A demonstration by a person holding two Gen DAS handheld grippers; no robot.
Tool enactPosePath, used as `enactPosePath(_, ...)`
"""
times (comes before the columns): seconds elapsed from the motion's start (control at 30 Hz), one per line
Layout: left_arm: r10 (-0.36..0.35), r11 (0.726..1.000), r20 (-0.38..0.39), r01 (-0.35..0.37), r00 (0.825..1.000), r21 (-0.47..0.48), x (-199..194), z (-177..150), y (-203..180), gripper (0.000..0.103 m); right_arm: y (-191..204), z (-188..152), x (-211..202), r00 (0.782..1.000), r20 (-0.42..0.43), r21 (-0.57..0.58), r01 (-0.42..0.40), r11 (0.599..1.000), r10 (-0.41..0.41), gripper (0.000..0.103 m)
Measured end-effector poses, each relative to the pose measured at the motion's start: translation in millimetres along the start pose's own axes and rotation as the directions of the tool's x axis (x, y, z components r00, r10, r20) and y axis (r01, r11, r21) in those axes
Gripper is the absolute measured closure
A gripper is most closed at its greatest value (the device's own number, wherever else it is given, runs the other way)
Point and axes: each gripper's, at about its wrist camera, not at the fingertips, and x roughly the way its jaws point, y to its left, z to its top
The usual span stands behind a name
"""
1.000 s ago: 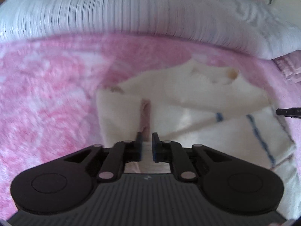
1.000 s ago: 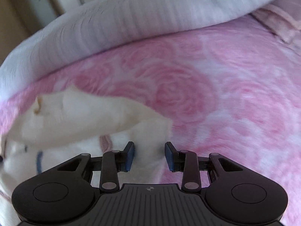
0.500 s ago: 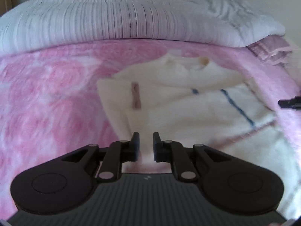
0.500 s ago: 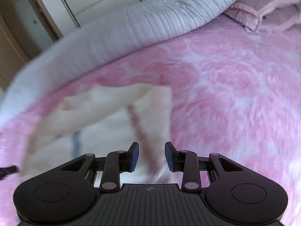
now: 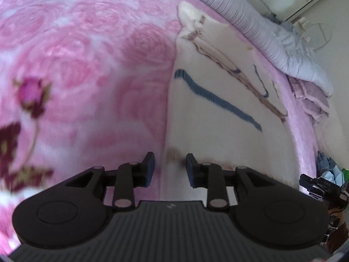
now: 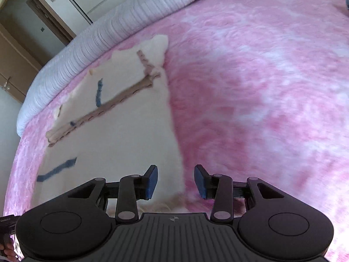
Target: Fold clothes
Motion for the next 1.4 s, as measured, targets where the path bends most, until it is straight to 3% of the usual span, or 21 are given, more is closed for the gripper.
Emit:
enactPosePath(0.23, -0.158, 0.987, 0.076, 0.159, 0.984, -0.002, -4.5, -35.3, 17.6, 0.077, -34.3, -51.1, -21.3, 0.983, -0.044, 0.148, -0.171, 0.974, 0.180, 0.062)
enactPosePath(0.37, -0.219, 0.976, 0.123, 0.218, 0.968, 0.024, -14.6, -57.1, 23.4, 0.076, -47.9, -84.4, -37.9, 0.960, 0.027, 0.200, -0.277, 0.940, 0.278, 0.062)
enactPosePath(0.43, -0.240, 0.969, 0.128, 0.246, 0.962, -0.030, -17.0, -66.4, 27.9, 0.076, -54.3, -97.0, -40.0, 0.943, 0.036, 0.276, -0.327, 0.904, 0.331, 0.062)
enactPosePath(0.5, -0.260, 0.960, 0.131, 0.271, 0.957, -0.076, -18.0, -73.5, 31.1, 0.076, -56.6, -102.3, -39.4, 0.934, 0.035, 0.342, -0.346, 0.874, 0.356, 0.062)
enactPosePath(0.6, -0.275, 0.957, 0.114, 0.283, 0.955, -0.067, -8.0, -68.7, 25.0, 0.079, -53.8, -92.9, -33.5, 0.932, 0.007, 0.351, -0.342, 0.872, 0.363, 0.062)
enactPosePath(0.63, -0.269, 0.959, 0.112, 0.277, 0.957, -0.064, -4.0, -67.6, 22.8, 0.082, -51.5, -90.6, -30.3, 0.933, 0.005, 0.353, -0.339, 0.872, 0.360, 0.062)
enactPosePath(0.67, -0.257, 0.962, 0.111, 0.265, 0.960, -0.066, -0.7, -66.8, 21.0, 0.094, -49.2, -88.4, -27.1, 0.934, 0.003, 0.355, -0.336, 0.872, 0.358, 0.064)
enactPosePath(0.7, -0.242, 0.965, 0.111, 0.251, 0.964, -0.074, 0.3, -66.8, 20.5, 0.095, -46.8, -86.5, -23.9, 0.935, 0.000, 0.356, -0.330, 0.874, 0.353, 0.083)
enactPosePath(0.73, -0.244, 0.965, 0.115, 0.253, 0.963, -0.075, -1.4, -67.6, 21.1, 0.096, -44.5, -86.7, -21.3, 0.943, -0.010, 0.347, -0.310, 0.885, 0.334, 0.094)
enactPosePath(0.83, -0.233, 0.971, 0.154, 0.239, 0.960, -0.027, -20.2, -76.0, 18.5, 0.097, -41.7, -91.5, -29.7, 0.950, -0.002, 0.301, -0.297, 0.906, 0.312, 0.096)
enactPosePath(0.93, -0.245, 0.968, 0.193, 0.251, 0.950, -0.007, -44.4, -90.7, 19.9, 0.098, -42.5, -97.8, -53.5, 0.949, 0.019, 0.260, -0.309, 0.915, 0.315, 0.097)
enactPosePath(1.1, -0.246, 0.969, 0.197, 0.249, 0.949, 0.011, -75.3, -133.1, 19.4, 0.098, -50.3, -120.0, -85.9, 0.965, 0.023, 0.226, -0.260, 0.939, 0.261, 0.097)
enactPosePath(1.23, -0.135, 0.991, 0.153, 0.134, 0.979, 0.018, -78.9, -154.3, 8.4, 0.096, -60.8, -147.9, -91.1, 0.990, 0.003, 0.226, -0.140, 0.964, 0.143, 0.097)
enactPosePath(1.3, -0.078, 0.997, 0.131, 0.076, 0.988, 0.023, -80.7, -165.0, 2.9, 0.095, -58.1, -153.7, -95.3, 0.993, 0.023, 0.235, -0.121, 0.964, 0.119, 0.094)
enactPosePath(1.33, -0.040, 0.998, 0.130, 0.034, 0.991, 0.043, -84.6, -168.5, -4.0, 0.094, -49.5, -154.6, -103.5, 0.998, 0.022, 0.207, -0.069, 0.976, 0.066, 0.083)
enactPosePath(1.4, 0.070, 0.985, 0.176, -0.096, 0.982, 0.143, -102.7, -169.8, -33.4, 0.094, -25.5, -157.5, -123.1, 0.995, 0.079, 0.116, 0.054, 0.992, -0.063, 0.073)
